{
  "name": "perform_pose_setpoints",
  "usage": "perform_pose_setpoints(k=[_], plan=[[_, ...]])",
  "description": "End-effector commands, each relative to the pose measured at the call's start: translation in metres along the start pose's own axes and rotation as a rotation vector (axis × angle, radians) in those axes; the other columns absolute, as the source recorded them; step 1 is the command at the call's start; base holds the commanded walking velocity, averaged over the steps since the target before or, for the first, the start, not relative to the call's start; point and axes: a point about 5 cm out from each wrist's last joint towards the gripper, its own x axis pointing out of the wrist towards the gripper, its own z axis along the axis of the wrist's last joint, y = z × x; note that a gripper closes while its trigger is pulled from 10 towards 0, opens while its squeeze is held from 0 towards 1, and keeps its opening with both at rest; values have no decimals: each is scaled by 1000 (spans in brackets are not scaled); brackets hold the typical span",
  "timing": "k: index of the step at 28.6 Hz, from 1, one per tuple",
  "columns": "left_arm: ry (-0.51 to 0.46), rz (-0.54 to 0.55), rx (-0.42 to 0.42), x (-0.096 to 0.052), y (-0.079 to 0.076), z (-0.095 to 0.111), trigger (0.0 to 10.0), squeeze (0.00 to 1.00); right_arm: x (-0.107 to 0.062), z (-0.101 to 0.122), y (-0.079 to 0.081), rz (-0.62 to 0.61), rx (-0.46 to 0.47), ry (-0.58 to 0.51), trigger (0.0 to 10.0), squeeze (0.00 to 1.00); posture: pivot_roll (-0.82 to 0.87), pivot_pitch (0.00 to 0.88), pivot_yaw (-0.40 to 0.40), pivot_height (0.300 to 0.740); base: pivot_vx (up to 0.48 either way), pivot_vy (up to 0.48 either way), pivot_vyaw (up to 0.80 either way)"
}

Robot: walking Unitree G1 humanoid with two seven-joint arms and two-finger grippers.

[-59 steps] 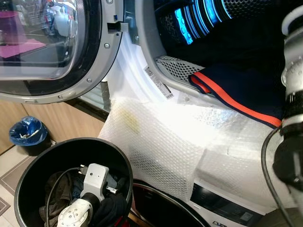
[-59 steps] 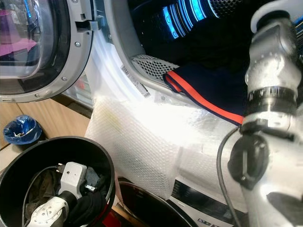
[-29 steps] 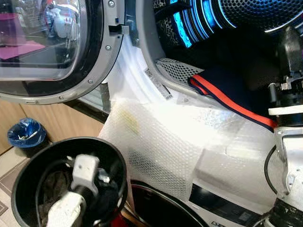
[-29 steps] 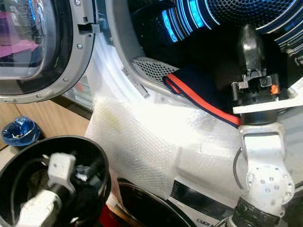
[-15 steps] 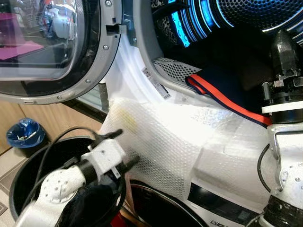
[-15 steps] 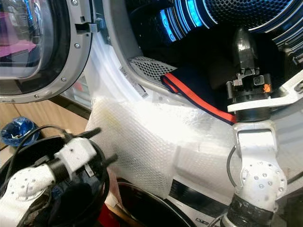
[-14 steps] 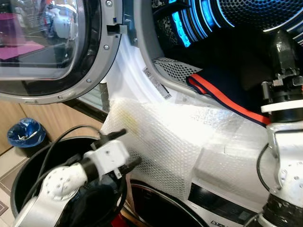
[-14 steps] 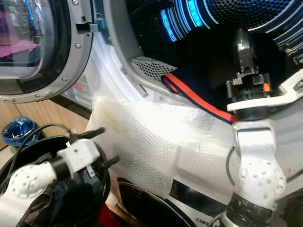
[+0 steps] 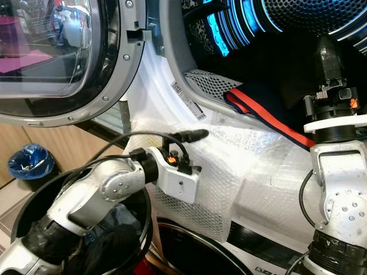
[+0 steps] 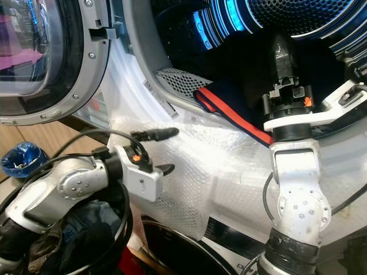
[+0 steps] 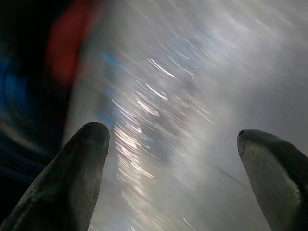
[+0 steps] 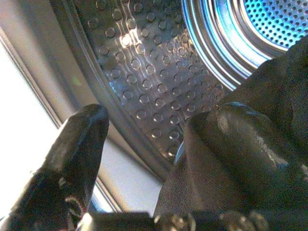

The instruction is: Clothes washing

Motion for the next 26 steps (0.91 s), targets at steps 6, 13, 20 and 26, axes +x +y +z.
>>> perform_pose_setpoints(k=[6,13,20,26], plan=[[-159,447,-299,16,72,16,10000,0,-5,9,0,-1,-26,-28,10000,0,-6,60,-71,740,0,0,0],[-428,756,-1237,16,96,18,10000,0,-11,9,-6,-15,-6,-44,10000,0,2,63,-69,740,0,0,0],[-621,699,-1819,-6,59,-5,10000,0,-18,18,-2,62,83,-93,10000,0,-18,60,-71,740,0,0,0],[-565,412,-1892,-7,33,9,10000,0,-27,26,1,127,160,-135,10000,0,-16,62,-67,740,0,0,0]])
